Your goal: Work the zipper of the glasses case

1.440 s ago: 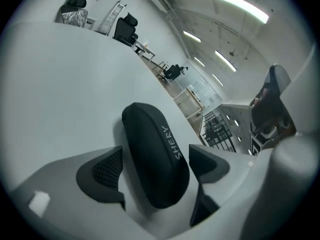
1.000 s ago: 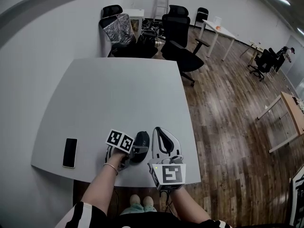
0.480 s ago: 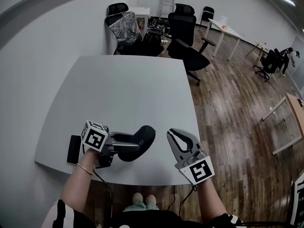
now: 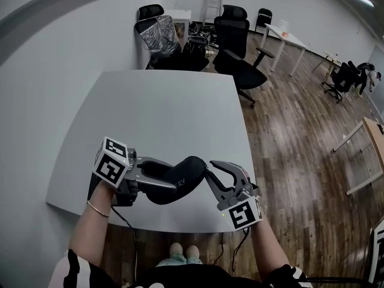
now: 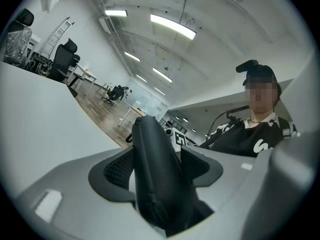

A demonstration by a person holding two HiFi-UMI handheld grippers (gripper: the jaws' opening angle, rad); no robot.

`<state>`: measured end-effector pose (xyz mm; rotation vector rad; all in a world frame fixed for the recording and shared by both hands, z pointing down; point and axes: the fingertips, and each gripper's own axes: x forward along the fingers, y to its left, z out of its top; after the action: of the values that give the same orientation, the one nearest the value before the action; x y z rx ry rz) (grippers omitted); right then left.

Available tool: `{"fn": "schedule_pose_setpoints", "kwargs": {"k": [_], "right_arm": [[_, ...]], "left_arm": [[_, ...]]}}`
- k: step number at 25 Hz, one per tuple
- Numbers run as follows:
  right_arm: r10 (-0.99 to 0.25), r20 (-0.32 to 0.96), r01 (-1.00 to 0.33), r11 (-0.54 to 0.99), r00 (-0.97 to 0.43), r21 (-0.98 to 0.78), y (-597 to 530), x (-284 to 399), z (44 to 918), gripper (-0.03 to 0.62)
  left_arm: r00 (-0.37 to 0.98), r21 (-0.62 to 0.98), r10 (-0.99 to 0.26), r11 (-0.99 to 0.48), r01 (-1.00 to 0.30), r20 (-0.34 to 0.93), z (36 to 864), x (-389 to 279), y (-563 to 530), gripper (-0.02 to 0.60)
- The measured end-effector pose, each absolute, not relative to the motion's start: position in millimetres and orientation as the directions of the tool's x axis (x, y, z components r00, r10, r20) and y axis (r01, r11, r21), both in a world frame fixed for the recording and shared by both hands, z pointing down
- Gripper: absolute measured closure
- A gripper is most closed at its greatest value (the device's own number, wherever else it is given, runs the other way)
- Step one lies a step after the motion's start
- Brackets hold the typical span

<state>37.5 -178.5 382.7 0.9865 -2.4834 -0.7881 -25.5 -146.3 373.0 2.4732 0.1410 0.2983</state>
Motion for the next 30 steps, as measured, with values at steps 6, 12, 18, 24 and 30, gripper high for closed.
{"fn": "schedule_pose_setpoints", "kwargs": {"k": [6, 12, 18, 24, 30], "right_arm": [[-0.737, 0.046, -0.501, 0.503, -0.675, 0.704, -172.6, 36.1, 364.7, 0.515], [-0.716, 0.071, -0.437, 0.498, -0.694, 0.749, -160.0, 24.4, 368.6, 0.514], [-0.740, -0.073, -0.546, 0.421, -0.668, 0.724, -149.8, 20.1, 348.5, 0.514], [-0.746, -0.140, -0.579, 0.369, -0.651, 0.728, -150.3, 23.4, 333.4, 0.514], [-0.728, -0.140, -0.551, 0.363, -0.671, 0.751, -150.0, 16.8, 326.0, 0.516]], "left_arm": [[0.966, 0.601, 0.167, -0.799, 0.015, 0.198, 364.8, -29.5, -146.0, 0.282], [0.971, 0.595, 0.164, -0.803, 0.029, 0.174, 357.3, -31.9, -141.9, 0.282], [0.978, 0.577, 0.151, -0.815, 0.043, 0.141, 342.5, -35.4, -140.7, 0.282], [0.976, 0.575, 0.180, -0.815, 0.076, 0.127, 340.2, -37.0, -134.6, 0.282], [0.972, 0.562, 0.204, -0.821, 0.103, 0.119, 337.7, -42.6, -133.6, 0.282]]}}
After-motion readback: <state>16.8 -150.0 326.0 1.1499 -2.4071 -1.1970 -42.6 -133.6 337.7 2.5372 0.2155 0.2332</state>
